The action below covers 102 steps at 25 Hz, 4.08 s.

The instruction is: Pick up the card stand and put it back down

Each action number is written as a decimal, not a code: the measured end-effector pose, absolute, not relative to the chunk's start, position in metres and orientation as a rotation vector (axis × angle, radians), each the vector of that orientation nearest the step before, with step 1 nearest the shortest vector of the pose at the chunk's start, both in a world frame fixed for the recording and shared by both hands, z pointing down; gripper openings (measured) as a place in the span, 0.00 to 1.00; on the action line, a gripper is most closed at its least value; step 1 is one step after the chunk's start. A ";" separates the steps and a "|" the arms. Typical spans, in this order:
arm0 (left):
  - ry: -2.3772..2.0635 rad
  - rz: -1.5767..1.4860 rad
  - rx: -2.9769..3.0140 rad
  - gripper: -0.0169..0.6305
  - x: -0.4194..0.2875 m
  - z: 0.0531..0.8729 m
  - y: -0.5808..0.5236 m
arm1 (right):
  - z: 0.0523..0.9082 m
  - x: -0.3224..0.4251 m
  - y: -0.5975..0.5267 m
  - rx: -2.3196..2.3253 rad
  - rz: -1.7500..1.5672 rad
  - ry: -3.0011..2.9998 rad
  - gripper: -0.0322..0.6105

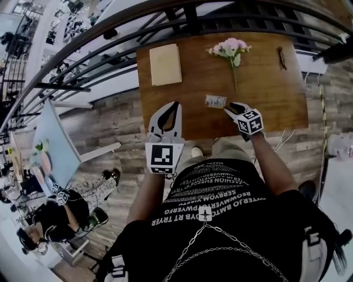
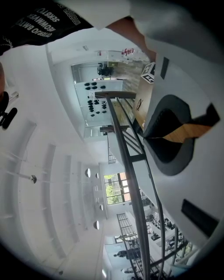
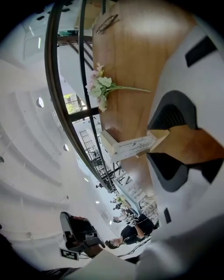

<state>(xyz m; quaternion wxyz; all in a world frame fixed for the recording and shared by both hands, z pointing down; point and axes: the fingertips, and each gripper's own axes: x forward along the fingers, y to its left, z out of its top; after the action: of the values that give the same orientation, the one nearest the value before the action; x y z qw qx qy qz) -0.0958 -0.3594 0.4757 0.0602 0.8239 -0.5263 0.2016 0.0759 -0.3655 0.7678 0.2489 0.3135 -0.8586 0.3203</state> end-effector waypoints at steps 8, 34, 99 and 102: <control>-1.581 0.690 2.465 0.07 -0.104 0.483 -0.355 | 0.809 0.066 -0.379 0.819 0.915 -2.289 0.40; -1.552 0.754 2.464 0.07 -0.114 0.491 -0.308 | 0.808 0.065 -0.368 0.837 0.903 -2.310 0.33; -1.400 0.508 2.730 0.07 -0.091 0.440 -0.283 | 0.410 0.073 -0.325 1.104 0.479 -2.741 0.32; -1.393 0.508 2.730 0.07 -0.085 0.441 -0.277 | 0.400 0.080 -0.319 1.109 0.468 -2.752 0.32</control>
<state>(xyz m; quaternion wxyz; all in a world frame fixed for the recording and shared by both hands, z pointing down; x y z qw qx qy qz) -0.0849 -0.2770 0.4406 0.0173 0.8787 -0.4483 0.1634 0.0796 -0.3191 0.4005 0.0690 0.3685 -0.9139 0.1554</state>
